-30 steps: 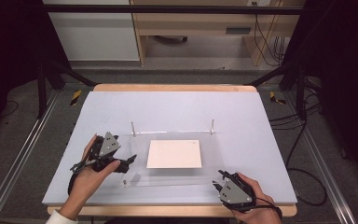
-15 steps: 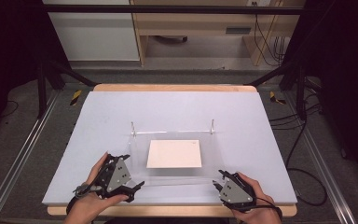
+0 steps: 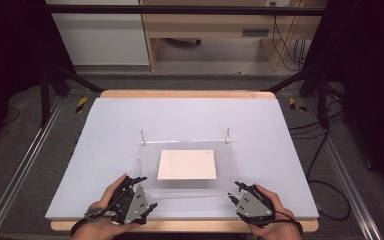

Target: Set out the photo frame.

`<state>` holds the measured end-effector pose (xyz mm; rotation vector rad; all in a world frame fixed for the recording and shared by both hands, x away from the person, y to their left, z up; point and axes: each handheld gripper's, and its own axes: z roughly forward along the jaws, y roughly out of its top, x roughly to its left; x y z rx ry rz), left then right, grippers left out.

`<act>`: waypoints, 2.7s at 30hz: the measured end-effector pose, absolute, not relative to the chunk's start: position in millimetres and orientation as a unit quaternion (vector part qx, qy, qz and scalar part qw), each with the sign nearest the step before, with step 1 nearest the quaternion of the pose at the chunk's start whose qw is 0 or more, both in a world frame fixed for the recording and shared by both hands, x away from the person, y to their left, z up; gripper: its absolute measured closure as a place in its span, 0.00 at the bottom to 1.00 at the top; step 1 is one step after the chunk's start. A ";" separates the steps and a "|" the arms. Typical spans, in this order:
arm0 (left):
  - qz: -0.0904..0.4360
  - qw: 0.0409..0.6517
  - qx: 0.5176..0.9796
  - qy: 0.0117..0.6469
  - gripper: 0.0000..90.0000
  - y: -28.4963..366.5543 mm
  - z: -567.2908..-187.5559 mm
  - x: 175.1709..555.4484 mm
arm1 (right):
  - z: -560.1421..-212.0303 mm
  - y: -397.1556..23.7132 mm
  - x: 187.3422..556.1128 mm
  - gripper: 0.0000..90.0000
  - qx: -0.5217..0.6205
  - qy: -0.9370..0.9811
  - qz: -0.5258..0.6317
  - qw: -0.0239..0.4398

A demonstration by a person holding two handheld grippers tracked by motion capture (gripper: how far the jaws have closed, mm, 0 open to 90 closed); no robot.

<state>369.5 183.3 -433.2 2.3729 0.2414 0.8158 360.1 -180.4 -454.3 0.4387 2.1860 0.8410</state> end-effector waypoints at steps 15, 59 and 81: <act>0.337 0.270 0.900 0.058 0.47 169.4 -441.9 363.6 | -453.8 -180.7 360.3 0.62 0.171 0.852 0.330 0.369; 0.375 0.268 0.884 0.083 0.68 166.4 -439.8 365.4 | -449.4 -184.7 360.5 0.63 0.183 0.841 0.351 0.370; 0.373 0.289 0.876 0.099 0.69 171.5 -431.5 368.5 | -448.1 -195.1 366.9 0.66 0.213 0.831 0.352 0.374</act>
